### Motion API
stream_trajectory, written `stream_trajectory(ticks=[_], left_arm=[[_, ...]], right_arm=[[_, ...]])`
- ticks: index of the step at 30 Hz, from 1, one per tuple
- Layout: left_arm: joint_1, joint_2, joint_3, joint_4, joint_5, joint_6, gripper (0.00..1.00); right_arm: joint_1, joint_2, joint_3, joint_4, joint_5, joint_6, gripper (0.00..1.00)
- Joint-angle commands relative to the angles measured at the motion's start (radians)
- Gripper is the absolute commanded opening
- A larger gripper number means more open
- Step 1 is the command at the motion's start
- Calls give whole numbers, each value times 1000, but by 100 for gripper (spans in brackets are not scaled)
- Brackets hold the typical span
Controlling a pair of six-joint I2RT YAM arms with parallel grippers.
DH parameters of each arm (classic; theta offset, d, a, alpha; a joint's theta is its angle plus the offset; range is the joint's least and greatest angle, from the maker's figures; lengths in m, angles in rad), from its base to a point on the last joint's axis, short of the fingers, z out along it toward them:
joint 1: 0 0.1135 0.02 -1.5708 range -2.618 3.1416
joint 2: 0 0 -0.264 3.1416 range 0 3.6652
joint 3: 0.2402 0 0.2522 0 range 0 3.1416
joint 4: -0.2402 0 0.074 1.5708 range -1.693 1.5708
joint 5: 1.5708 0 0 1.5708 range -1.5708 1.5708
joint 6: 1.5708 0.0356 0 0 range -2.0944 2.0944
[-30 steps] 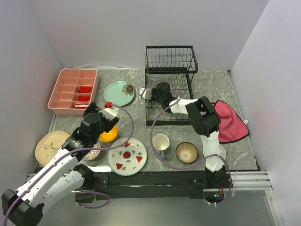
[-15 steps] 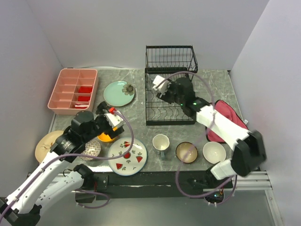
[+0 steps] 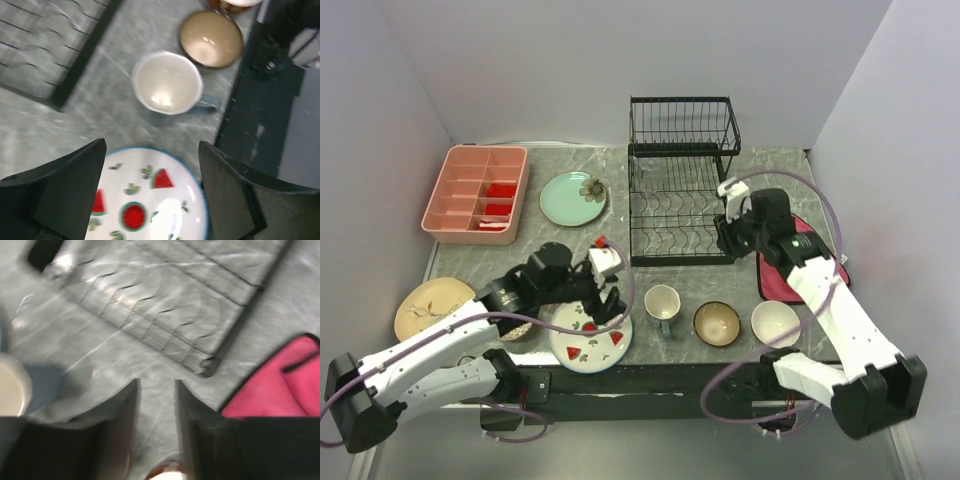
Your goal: Load the mixed dishes into the dish rack
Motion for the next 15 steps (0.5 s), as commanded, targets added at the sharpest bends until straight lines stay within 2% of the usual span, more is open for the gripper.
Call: stream_trajectory(ticks=[1, 3, 5, 6, 11, 15], left_arm=[[-99, 42, -50, 126, 18, -131, 83], [-128, 59, -64, 169, -45, -231, 85], [-177, 83, -81, 206, -103, -317, 86], [-193, 91, -87, 220, -131, -399, 99], [-289, 209, -50, 234, -261, -581, 99], [-335, 335, 44, 162, -340, -733, 99]], right_arm=[[10, -123, -42, -121, -187, -94, 33], [10, -171, -75, -107, -134, -65, 34], [9, -202, -95, -72, -95, -45, 48], [7, -217, -98, -61, -59, -22, 53], [-16, -211, -109, -24, -15, 37, 61], [-27, -229, -111, -23, 34, 44, 64]])
